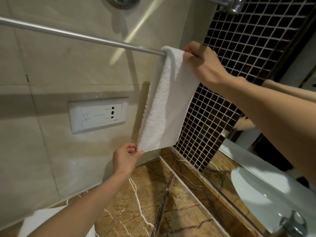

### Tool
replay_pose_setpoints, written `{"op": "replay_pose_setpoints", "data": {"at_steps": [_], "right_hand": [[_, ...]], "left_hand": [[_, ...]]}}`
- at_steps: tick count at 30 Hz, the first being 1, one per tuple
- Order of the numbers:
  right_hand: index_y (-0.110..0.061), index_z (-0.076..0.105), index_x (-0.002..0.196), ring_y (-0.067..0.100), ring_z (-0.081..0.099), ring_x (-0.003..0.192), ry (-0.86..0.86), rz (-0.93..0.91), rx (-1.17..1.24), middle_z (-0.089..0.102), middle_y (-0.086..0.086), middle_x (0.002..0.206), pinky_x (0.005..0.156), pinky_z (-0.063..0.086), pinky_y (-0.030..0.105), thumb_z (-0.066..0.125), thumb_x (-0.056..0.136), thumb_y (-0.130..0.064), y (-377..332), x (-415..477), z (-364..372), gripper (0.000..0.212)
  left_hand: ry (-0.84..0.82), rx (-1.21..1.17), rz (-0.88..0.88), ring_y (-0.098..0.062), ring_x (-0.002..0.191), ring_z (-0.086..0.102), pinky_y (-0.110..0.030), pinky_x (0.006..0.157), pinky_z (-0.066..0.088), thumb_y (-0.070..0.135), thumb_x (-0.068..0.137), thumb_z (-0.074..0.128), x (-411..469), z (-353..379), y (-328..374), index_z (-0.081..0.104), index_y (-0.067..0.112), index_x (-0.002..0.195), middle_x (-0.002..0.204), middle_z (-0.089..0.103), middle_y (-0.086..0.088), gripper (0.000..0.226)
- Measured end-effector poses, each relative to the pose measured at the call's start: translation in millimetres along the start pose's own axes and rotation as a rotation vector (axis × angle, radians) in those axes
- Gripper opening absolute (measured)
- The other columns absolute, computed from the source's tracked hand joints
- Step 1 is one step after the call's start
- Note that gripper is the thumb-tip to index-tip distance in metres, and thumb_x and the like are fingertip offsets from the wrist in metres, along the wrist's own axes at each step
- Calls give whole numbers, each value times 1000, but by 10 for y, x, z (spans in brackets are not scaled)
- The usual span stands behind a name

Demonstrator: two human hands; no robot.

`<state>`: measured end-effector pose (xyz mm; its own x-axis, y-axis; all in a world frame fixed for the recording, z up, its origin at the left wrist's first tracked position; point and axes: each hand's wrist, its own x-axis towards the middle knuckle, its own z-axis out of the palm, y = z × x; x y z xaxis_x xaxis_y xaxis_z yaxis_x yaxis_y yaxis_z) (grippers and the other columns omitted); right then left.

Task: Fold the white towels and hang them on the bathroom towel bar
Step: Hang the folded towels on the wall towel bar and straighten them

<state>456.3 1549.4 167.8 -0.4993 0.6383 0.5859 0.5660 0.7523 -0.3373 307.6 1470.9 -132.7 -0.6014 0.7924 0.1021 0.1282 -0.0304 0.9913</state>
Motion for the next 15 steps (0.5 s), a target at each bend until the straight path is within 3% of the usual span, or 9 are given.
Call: {"op": "replay_pose_setpoints", "data": {"at_steps": [3, 7, 11, 15], "right_hand": [[-19, 64, 108, 18, 58, 101, 6, 32, 68, 64, 3, 106, 83, 47, 30, 41, 96, -25, -69, -33, -10, 27], [-12, 56, 129, 17, 52, 117, 33, 33, 59, 57, 8, 131, 96, 41, 28, 44, 96, -30, -155, -175, 37, 39], [-12, 57, 126, 15, 47, 119, 112, -37, 6, 55, 5, 129, 99, 38, 33, 43, 98, -35, -327, -355, 82, 39], [-15, 54, 129, 10, 41, 119, 65, -63, 27, 50, 5, 132, 96, 31, 26, 45, 98, -30, -551, -566, 153, 36]], "left_hand": [[-11, -34, -1, -11, 73, 64, -19, 66, 50, 14, 65, 86, 5, -33, 28, 62, 28, 79, 79, 68, 4, 31], [-10, -67, 10, -16, 72, 63, -28, 73, 54, 11, 66, 85, -14, -137, 121, 63, 26, 77, 81, 68, 2, 29], [-7, -78, 53, -10, 70, 64, -18, 66, 50, 6, 68, 82, -63, -296, 275, 65, 26, 75, 77, 69, 5, 27], [-22, -52, 80, -8, 72, 64, -12, 60, 47, -9, 75, 64, -224, -567, 456, 66, 26, 78, 81, 69, 3, 36]]}}
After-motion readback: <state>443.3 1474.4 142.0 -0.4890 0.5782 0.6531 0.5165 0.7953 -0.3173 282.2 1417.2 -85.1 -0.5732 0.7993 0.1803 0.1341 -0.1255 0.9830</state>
